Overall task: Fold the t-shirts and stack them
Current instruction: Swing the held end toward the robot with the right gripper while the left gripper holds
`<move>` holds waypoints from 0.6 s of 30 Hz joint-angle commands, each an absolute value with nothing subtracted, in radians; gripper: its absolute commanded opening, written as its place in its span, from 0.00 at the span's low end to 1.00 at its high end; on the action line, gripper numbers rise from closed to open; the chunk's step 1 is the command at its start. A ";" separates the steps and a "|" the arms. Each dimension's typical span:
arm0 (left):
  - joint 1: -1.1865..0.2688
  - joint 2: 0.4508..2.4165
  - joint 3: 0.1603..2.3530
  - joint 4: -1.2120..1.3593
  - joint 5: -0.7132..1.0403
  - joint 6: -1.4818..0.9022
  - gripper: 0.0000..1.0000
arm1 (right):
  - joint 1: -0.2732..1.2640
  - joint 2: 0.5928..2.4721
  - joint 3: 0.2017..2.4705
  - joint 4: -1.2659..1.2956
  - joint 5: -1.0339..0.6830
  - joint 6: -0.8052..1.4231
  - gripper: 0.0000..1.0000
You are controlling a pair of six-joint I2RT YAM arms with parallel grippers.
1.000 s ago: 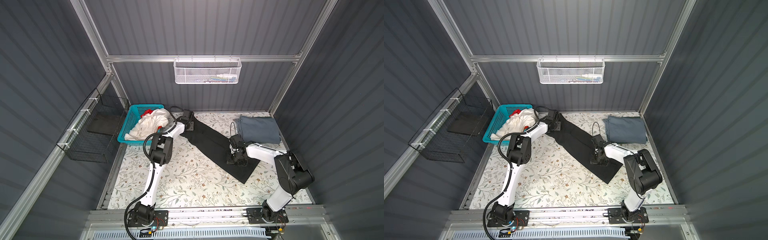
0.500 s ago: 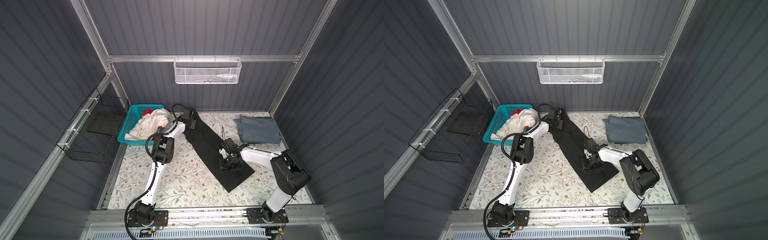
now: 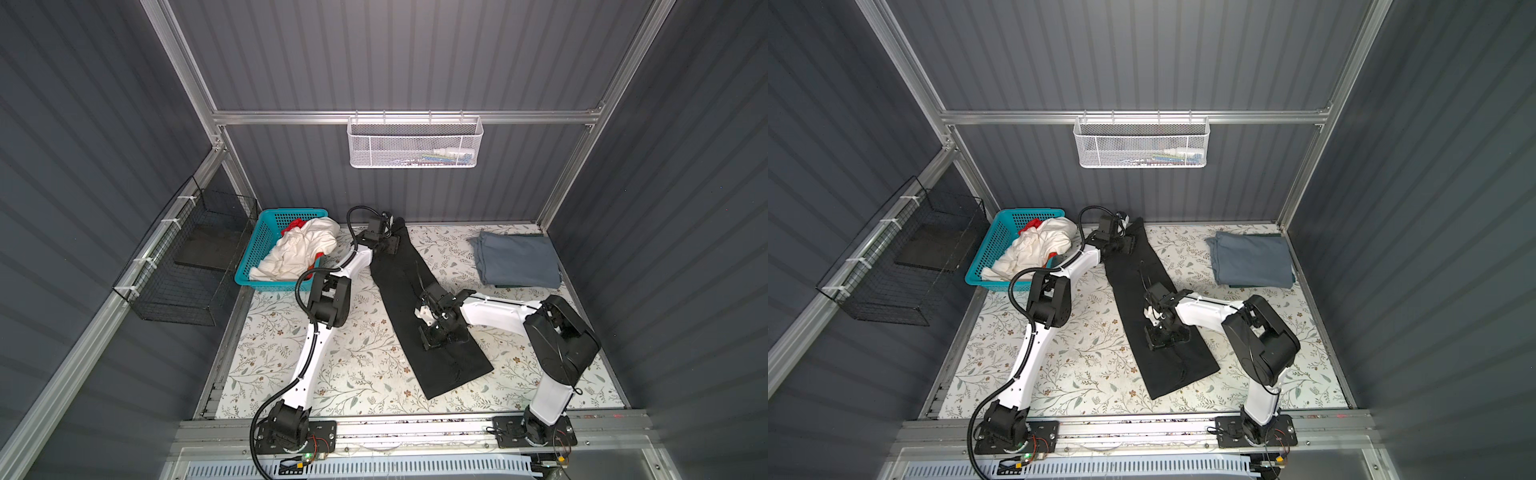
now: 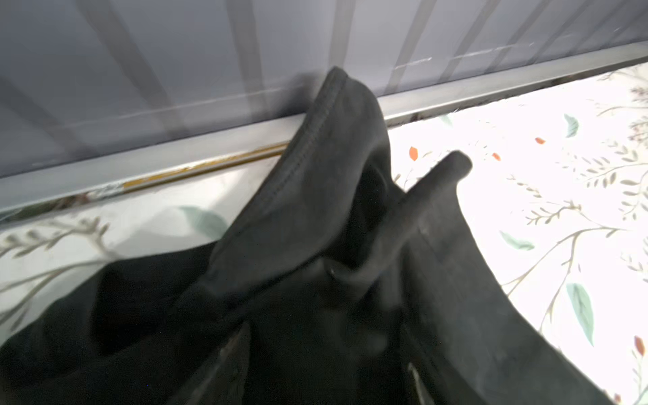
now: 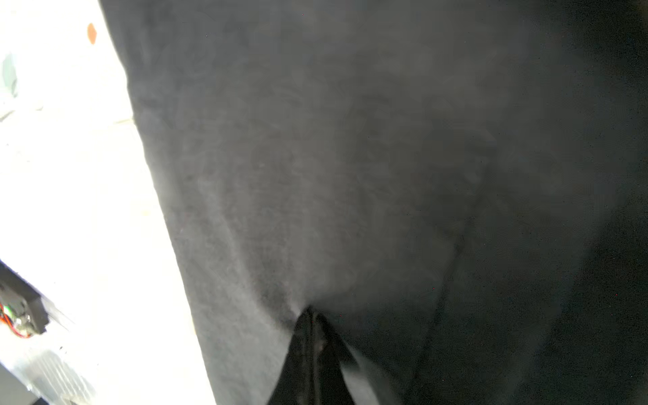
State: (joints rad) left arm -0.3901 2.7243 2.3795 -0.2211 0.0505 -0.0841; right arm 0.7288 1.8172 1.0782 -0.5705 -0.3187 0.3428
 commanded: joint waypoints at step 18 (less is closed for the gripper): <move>-0.391 2.804 2.483 -0.180 0.189 -0.099 0.72 | 0.842 1.973 1.244 -0.741 -0.368 0.207 0.00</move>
